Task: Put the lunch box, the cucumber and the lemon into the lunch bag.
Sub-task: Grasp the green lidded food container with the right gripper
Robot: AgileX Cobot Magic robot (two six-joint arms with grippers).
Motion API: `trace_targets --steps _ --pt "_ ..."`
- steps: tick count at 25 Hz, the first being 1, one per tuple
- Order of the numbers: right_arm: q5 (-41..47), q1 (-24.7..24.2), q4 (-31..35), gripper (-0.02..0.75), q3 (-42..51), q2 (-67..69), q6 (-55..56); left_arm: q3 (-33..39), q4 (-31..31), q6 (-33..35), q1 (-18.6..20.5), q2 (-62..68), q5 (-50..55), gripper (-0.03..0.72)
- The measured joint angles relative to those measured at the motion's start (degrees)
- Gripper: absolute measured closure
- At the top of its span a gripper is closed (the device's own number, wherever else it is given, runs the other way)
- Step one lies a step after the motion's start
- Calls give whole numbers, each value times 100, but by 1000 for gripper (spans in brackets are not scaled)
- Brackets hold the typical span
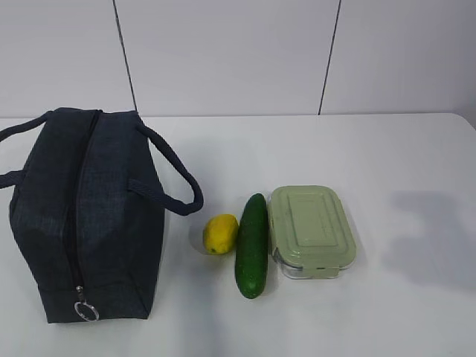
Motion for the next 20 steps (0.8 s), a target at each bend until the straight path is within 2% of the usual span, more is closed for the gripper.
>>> trace_targets --steps 4,20 --pt "-124 0 654 362 -258 718 -613 0 0 0 0 0 0 452" --pt "-329 -4 1530 362 -596 2449 -2011 0 10 0 0 0 0 453"
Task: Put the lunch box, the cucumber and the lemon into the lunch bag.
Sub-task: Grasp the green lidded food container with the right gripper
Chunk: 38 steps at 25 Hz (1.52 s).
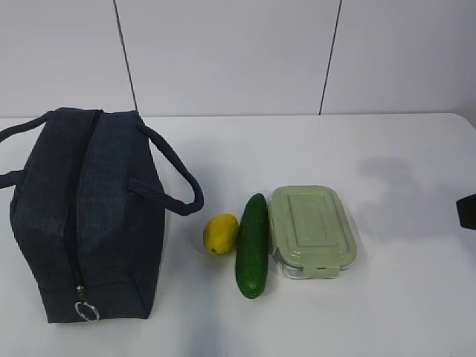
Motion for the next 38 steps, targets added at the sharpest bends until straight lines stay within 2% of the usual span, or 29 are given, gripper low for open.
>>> trace_targets --steps 4,6,10,13,19,27,29,33,38 --pt "-29 -193 43 362 -130 391 -184 0 0 0 0 0 0 453" --pt "36 -438 197 362 -236 657 -425 0 0 0 0 0 0 453" --pt "580 -1073 995 362 -389 1218 -1327 0 0 0 0 0 0 453" --pt "735 -1357 1489 362 -427 1592 -1830 0 0 0 0 0 0 453" --pt "1143 -1498 1855 362 -512 2639 -2484 0 0 0 0 0 0 453" --pt "1170 -1498 2274 358 -997 4005 -3064 0 0 0 0 0 0 453" --pt "1170 -1498 2313 329 -1118 4269 -3064 0 0 0 0 0 0 453" --pt "1170 -1505 2338 198 -1156 4650 -3064 0 10 0 0 0 0 453" --pt "1160 -1505 2454 159 -1175 4929 -3217 0 10 0 0 0 0 454"
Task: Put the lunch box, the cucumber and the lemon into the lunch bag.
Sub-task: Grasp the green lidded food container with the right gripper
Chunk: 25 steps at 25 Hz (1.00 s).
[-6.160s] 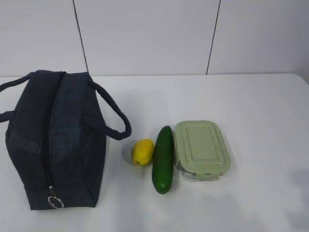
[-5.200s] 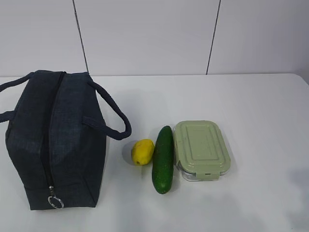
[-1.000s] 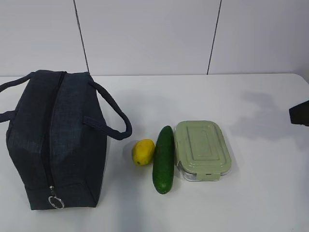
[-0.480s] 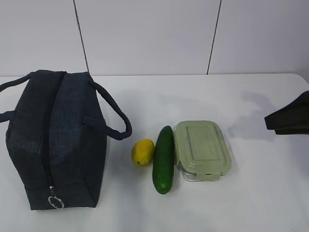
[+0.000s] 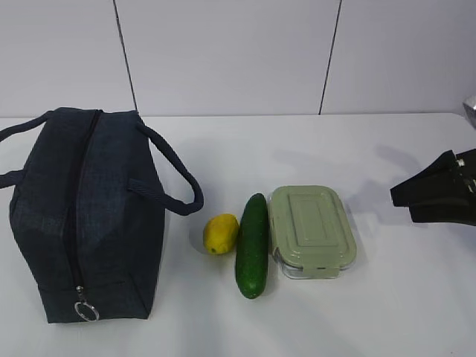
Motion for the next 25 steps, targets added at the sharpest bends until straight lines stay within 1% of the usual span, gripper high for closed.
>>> trace_targets --steps 10,21,25 --pt "-36 0 303 158 -174 784 -306 0 0 0 0 0 0 454" --pt "-50 0 642 158 -585 1308 -500 0 0 0 0 0 0 454" --pt "-63 106 701 158 -756 1502 -502 0 0 0 0 0 0 454"
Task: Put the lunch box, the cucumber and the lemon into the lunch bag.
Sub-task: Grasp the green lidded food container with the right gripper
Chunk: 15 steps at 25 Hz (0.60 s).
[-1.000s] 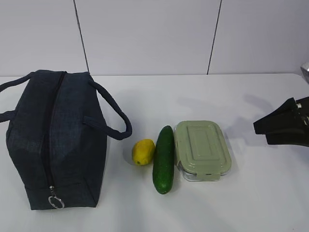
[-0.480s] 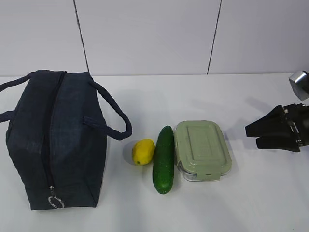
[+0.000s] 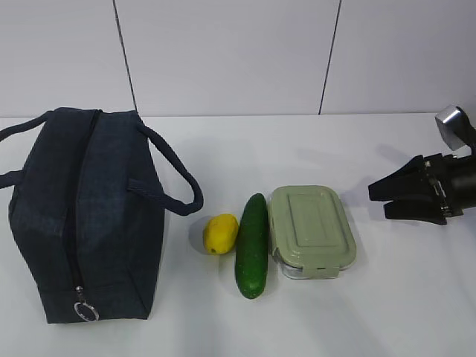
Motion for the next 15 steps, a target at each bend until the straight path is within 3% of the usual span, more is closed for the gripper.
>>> trace_targets --steps 15 --pt "0 459 117 158 -435 541 126 0 0 0 0 0 0 454"
